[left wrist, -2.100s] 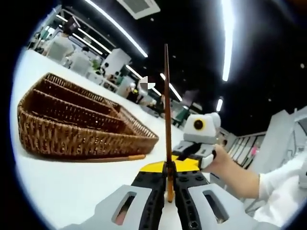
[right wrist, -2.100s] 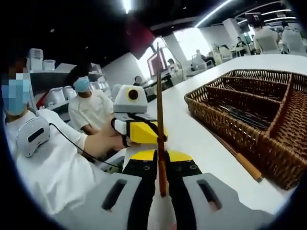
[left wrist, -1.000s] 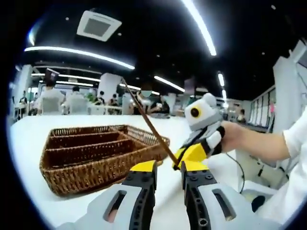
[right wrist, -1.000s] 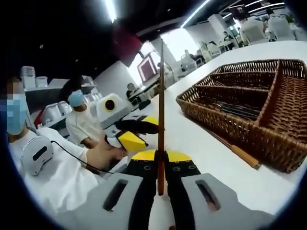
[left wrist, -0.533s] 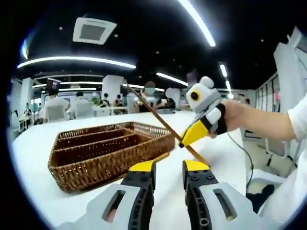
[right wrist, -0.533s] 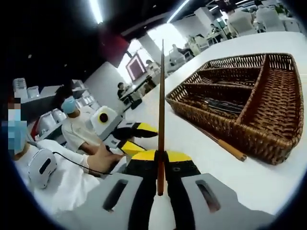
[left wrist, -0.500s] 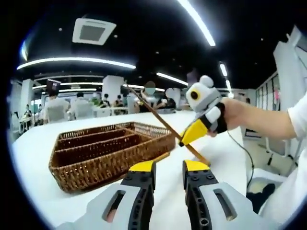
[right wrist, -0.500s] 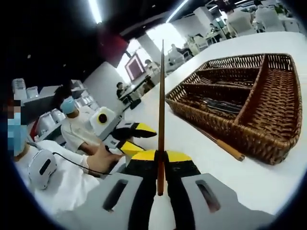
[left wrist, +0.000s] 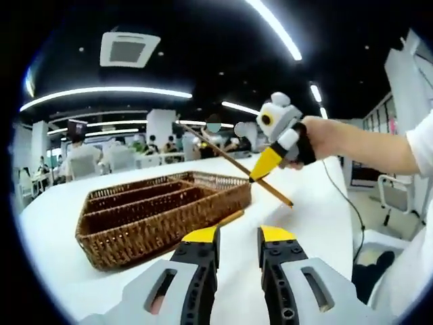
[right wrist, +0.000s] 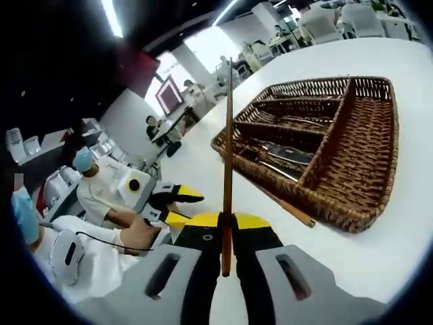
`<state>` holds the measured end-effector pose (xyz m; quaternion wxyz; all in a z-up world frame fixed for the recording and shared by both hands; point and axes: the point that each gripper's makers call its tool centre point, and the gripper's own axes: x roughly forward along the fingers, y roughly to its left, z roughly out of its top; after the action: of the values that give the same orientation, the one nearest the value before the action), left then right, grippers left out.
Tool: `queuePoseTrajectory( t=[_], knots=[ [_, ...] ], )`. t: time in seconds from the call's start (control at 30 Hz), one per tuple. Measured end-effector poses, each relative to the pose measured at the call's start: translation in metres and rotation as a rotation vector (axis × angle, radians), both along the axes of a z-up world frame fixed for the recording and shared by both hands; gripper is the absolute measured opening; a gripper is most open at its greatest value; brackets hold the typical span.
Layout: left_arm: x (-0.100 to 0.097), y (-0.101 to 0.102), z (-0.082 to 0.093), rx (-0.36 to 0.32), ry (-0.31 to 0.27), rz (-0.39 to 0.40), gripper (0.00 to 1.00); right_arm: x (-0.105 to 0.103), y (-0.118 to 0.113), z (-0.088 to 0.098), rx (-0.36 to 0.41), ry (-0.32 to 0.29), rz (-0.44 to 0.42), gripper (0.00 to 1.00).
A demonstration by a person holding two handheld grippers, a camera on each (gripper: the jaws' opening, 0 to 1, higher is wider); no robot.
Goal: Arrange the knives, forks, and spoons in their matching storage slots by inserting each utensil handle-first until every utensil is classified and aligned in the correct compartment
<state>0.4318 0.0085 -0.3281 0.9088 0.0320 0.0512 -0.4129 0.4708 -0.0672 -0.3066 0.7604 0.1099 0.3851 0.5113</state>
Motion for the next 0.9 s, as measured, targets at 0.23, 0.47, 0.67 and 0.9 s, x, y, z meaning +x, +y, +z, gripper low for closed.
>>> queuePoseTrajectory(
  t=[0.23, 0.47, 0.67, 0.9],
  knots=[
    [-0.001, 0.003, -0.003, 0.034, -0.021, 0.012, 0.21, 0.020, -0.015, 0.003, -0.079, 0.036, -0.040, 0.05],
    [-0.001, 0.005, -0.006, 0.052, -0.030, 0.018, 0.22, 0.041, -0.031, 0.002, -0.152, 0.095, -0.096, 0.05],
    [-0.002, 0.004, -0.009, 0.057, -0.032, 0.018, 0.22, 0.064, -0.040, 0.002, -0.203, 0.131, -0.131, 0.05],
    [-0.001, 0.007, -0.009, 0.074, -0.043, 0.029, 0.22, 0.083, -0.041, 0.002, -0.239, 0.154, -0.169, 0.05]
  ],
)
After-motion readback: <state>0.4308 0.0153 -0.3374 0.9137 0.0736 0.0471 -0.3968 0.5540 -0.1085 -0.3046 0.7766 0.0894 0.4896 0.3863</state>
